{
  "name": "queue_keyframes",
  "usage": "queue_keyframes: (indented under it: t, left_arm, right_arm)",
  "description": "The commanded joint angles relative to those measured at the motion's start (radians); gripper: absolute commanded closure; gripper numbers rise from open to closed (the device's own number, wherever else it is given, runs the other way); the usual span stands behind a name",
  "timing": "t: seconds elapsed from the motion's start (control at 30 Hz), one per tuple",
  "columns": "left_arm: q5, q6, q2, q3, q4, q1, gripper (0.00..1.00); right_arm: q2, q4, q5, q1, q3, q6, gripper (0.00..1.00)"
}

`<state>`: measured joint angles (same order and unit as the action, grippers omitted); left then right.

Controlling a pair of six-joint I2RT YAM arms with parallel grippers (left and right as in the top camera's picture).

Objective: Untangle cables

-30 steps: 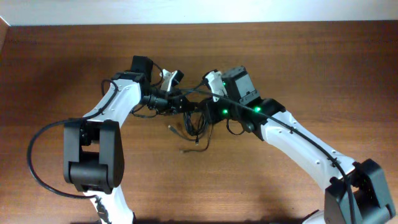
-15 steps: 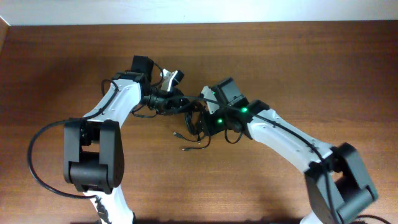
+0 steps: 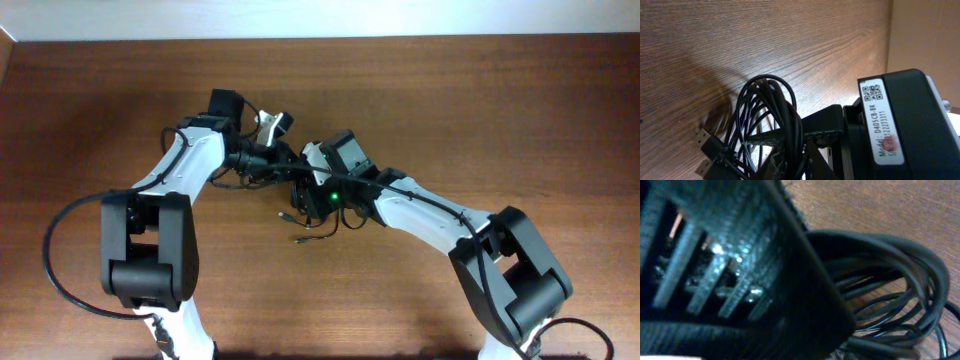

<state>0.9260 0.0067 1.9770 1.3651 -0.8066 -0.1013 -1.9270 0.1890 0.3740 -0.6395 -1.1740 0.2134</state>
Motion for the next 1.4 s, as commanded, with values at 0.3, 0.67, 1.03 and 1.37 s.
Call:
queue_keyframes:
  t: [0.3,0.67,1.03,1.37]
  left_arm:
    - [0.008,0.004,0.007,-0.003,-0.006,-0.001,0.98]
    - [-0.029,-0.019,0.007,-0.003,-0.006,-0.001,0.98]
    - [-0.086,-0.018,0.007,-0.003,-0.006,-0.001,0.85]
    - [-0.202,-0.048,0.007,-0.003,0.013,-0.001,0.52]
  right_arm:
    - [0.145,0.017,0.006,0.033,-0.003,0.005,0.96]
    - [0.187,0.174,-0.192,0.033,-0.003,0.004,0.96]
    - [0.329,0.225,-0.220,0.033,-0.006,-0.003,0.96]
    - [0.346,0.371,-0.063,0.029,-0.004,-0.003,0.96]
